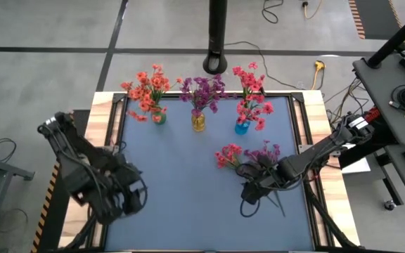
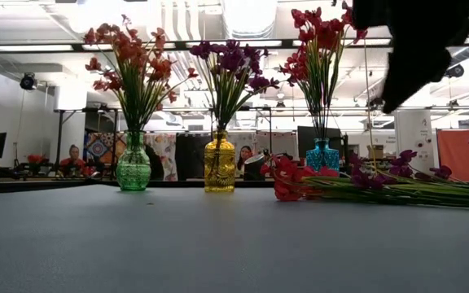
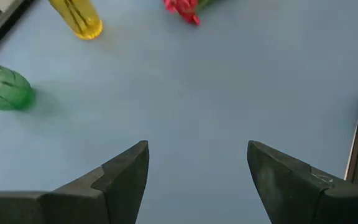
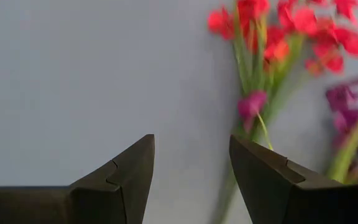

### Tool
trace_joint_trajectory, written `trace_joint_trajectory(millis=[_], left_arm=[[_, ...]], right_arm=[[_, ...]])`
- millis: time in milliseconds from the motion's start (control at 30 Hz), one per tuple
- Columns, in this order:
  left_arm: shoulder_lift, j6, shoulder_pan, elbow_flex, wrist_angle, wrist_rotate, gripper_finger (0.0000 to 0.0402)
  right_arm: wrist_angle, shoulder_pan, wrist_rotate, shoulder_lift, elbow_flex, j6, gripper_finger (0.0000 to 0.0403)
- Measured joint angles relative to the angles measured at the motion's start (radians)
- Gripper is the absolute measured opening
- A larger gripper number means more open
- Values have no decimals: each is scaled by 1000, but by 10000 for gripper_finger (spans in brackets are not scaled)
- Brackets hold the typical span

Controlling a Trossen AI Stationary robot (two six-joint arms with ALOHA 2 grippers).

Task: Sort flowers into vase by color
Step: Put the violet flowers into the yellow vase

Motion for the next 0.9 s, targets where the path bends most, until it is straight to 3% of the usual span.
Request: trace_joint_trajectory(millis=[300,500,667,900], left_arm=[[160,-84,-50,-27,43,-14,254],[275,42,-50,-46,232,-15,254],[340,64,-45,-50,296,-63,254],[391,66,-19,-68,299,-138,254]], right_arm=[[-219,0,-75,0,-2,172,201],[-256,-2,-138,0,-49,277,201],[-375,1,-202,4,-80,374,202],[-383,-2,-216,3,-100,385,259]])
